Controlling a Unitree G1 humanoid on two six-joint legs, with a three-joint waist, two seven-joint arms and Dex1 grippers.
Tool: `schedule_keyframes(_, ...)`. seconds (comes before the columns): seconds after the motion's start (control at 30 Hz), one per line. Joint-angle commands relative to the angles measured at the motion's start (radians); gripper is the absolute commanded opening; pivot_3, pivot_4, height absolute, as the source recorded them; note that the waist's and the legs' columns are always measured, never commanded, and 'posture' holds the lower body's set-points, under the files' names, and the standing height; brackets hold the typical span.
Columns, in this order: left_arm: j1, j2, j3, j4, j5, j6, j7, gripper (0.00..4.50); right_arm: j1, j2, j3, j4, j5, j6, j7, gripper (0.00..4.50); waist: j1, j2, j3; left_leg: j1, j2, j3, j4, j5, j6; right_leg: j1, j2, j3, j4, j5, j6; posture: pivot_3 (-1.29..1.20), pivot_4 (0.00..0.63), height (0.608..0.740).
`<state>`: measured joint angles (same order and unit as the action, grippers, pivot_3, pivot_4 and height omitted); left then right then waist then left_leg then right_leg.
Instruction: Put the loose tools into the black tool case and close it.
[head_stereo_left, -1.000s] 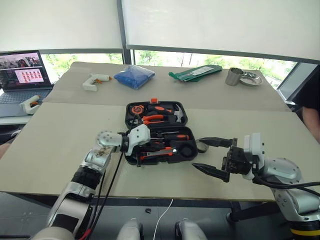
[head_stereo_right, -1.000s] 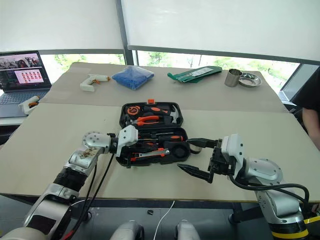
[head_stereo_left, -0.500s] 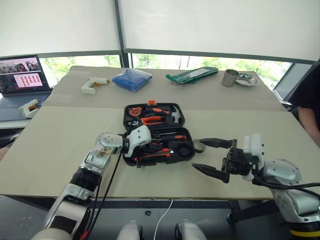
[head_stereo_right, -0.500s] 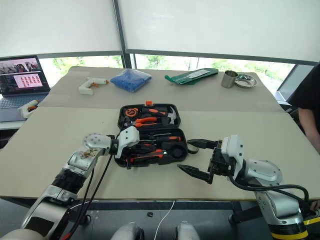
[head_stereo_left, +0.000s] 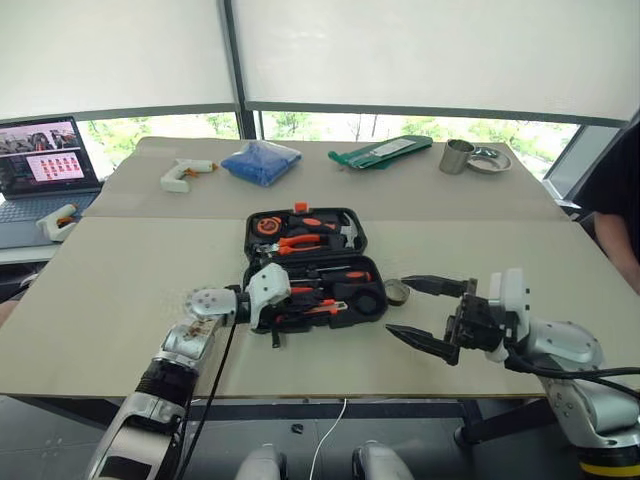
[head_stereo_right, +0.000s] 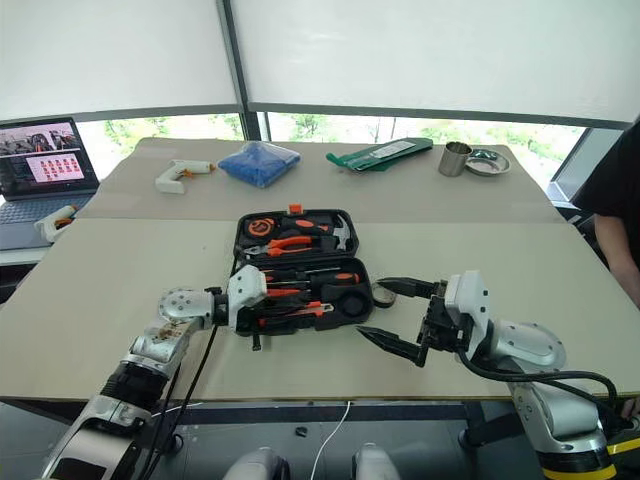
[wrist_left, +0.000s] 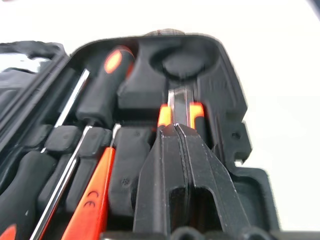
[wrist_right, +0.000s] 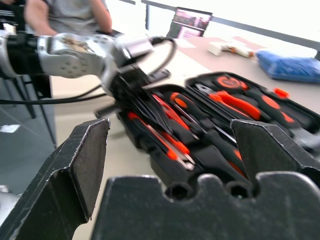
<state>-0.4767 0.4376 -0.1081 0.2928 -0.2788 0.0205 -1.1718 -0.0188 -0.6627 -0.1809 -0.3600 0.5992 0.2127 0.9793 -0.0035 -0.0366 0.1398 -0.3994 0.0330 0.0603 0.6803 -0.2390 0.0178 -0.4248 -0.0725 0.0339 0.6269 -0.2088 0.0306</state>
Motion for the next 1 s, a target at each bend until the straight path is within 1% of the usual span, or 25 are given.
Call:
schedule_keyframes(0.03, -0.028, 0.064, 0.115, -0.099, -0.137, 0.045, -0.061, 1.12, 0.063, -0.022, -0.109, 0.025, -0.025, -0.064, 0.001, 4.50, 0.001, 0.000, 0.000, 0.000, 0.000, 0.000, 0.000, 0.000, 0.000, 0.000, 0.000, -0.001, -0.001, 0.000, 0.000, 0.00, 0.150, 0.740)
schedule_keyframes(0.17, -0.006, 0.165, 0.205, -0.161, -0.216, 0.108, -0.101, 2.49, 0.146, -0.023, -0.187, 0.134, -0.084, -0.165, 0.014, 4.50, 0.001, 0.000, 0.001, 0.000, -0.001, 0.001, 0.000, 0.000, 0.001, 0.001, -0.001, -0.001, -0.001, 0.000, 0.001, 0.00, 0.150, 0.740)
schedule_keyframes(0.23, 0.038, 0.225, 0.232, -0.181, -0.214, 0.109, -0.120, 3.27, 0.178, -0.029, -0.201, 0.212, -0.133, -0.242, 0.031, 4.50, 0.001, 0.000, 0.001, 0.001, -0.001, 0.002, 0.000, 0.000, 0.001, 0.001, -0.001, 0.000, -0.002, -0.003, 0.005, 0.00, 0.150, 0.740)
schedule_keyframes(0.27, 0.077, 0.245, 0.260, -0.187, -0.228, 0.083, -0.147, 3.48, 0.189, -0.032, -0.200, 0.254, -0.155, -0.277, 0.042, 4.50, 0.000, 0.001, 0.001, 0.001, -0.001, 0.002, 0.000, 0.000, 0.001, 0.001, -0.001, 0.000, -0.002, -0.003, 0.005, 0.00, 0.150, 0.740)
schedule_keyframes(0.3, 0.104, 0.256, 0.279, -0.191, -0.238, 0.066, -0.166, 3.92, 0.194, -0.032, -0.199, 0.281, -0.169, -0.301, 0.050, 4.50, -0.005, 0.001, 0.001, 0.002, -0.001, 0.003, 0.000, 0.000, 0.001, 0.002, -0.001, 0.000, -0.002, -0.003, 0.005, 0.00, 0.150, 0.740)
schedule_keyframes(0.33, 0.134, 0.270, 0.294, -0.201, -0.247, 0.072, -0.172, 4.24, 0.190, -0.033, -0.197, 0.304, -0.173, -0.314, 0.058, 4.50, -0.009, 0.001, 0.001, 0.003, 0.000, 0.003, -0.001, -0.001, 0.001, 0.002, -0.001, 0.001, -0.002, -0.003, 0.005, 0.00, 0.150, 0.740)
schedule_keyframes(0.37, 0.170, 0.287, 0.306, -0.211, -0.253, 0.070, -0.191, 4.37, 0.170, -0.038, -0.191, 0.316, -0.166, -0.304, 0.061, 4.50, -0.011, 0.001, 0.001, 0.004, 0.000, 0.004, -0.002, -0.001, 0.001, 0.002, -0.001, 0.001, -0.001, -0.003, 0.004, 0.00, 0.150, 0.740)
schedule_keyframes(0.43, 0.208, 0.307, 0.313, -0.223, -0.262, 0.072, -0.216, 4.37, 0.133, -0.052, -0.176, 0.332, -0.166, -0.288, 0.069, 4.50, -0.016, 0.001, 0.002, 0.004, 0.001, 0.003, -0.002, 0.000, 0.001, 0.001, 0.000, 0.002, -0.001, -0.004, 0.003, 0.00, 0.150, 0.740)
schedule_keyframes(0.47, 0.216, 0.307, 0.318, -0.234, -0.276, 0.082, -0.218, 4.37, 0.113, -0.106, -0.137, 0.311, -0.206, -0.178, 0.049, 4.50, -0.016, 0.002, 0.003, 0.004, 0.001, 0.003, -0.002, 0.000, 0.001, 0.001, 0.000, 0.002, -0.001, -0.004, 0.003, 0.00, 0.150, 0.740)
schedule_keyframes(0.53, 0.211, 0.303, 0.318, -0.259, -0.304, 0.131, -0.200, 4.37, 0.038, -0.174, -0.067, 0.286, -0.276, -0.064, 0.021, 4.50, -0.013, 0.002, 0.005, 0.005, 0.001, 0.003, -0.001, 0.000, 0.001, 0.001, -0.001, 0.003, 0.000, -0.006, 0.000, 0.00, 0.150, 0.740)
schedule_keyframes(0.67, 0.197, 0.275, 0.291, -0.291, -0.300, 0.140, -0.174, 4.37, -0.209, -0.257, 0.114, 0.273, -0.310, 0.081, 0.114, 4.50, -0.010, 0.002, 0.006, 0.005, 0.001, 0.003, -0.001, 0.001, 0.001, 0.001, -0.002, 0.004, 0.000, -0.005, 0.000, 0.00, 0.150, 0.740)
schedule_keyframes(0.7, 0.196, 0.275, 0.281, -0.298, -0.305, 0.163, -0.174, 4.37, -0.262, -0.261, 0.151, 0.285, -0.325, 0.101, 0.128, 4.50, -0.010, 0.002, 0.006, 0.006, 0.001, 0.004, -0.001, 0.001, 0.001, 0.001, -0.001, 0.004, 0.000, -0.005, 0.000, 0.00, 0.150, 0.740)
schedule_keyframes(0.73, 0.197, 0.263, 0.275, -0.304, -0.306, 0.167, -0.168, 4.37, -0.344, -0.255, 0.217, 0.310, -0.370, 0.113, 0.148, 4.50, -0.010, 0.002, 0.006, 0.006, 0.001, 0.004, -0.001, 0.001, 0.001, 0.001, -0.001, 0.004, -0.001, -0.005, 0.000, 0.00, 0.150, 0.740)
schedule_keyframes(0.83, 0.197, 0.237, 0.253, -0.326, -0.305, 0.182, -0.153, 4.37, -0.539, -0.210, 0.383, 0.406, -0.484, 0.129, 0.199, 4.50, -0.013, 0.002, 0.006, 0.003, 0.001, 0.006, -0.002, 0.000, 0.002, -0.001, 0.001, 0.004, -0.001, -0.003, 0.002, 0.00, 0.150, 0.740)
schedule_keyframes(0.93, 0.204, 0.225, 0.246, -0.342, -0.301, 0.182, -0.144, 4.37, -0.650, -0.165, 0.489, 0.486, -0.557, 0.144, 0.233, 4.50, -0.009, 0.002, 0.006, -0.001, 0.001, 0.006, -0.002, -0.001, 0.002, -0.004, 0.002, 0.003, -0.001, 0.000, -0.001, 0.00, 0.150, 0.740)
schedule_keyframes(1.0, 0.216, 0.227, 0.246, -0.350, -0.300, 0.178, -0.144, 4.37, -0.697, -0.137, 0.532, 0.527, -0.590, 0.147, 0.248, 4.50, -0.004, 0.001, 0.006, -0.005, 0.001, 0.005, -0.002, -0.001, 0.003, -0.007, 0.001, 0.001, -0.001, 0.000, -0.001, 0.00, 0.150, 0.740)
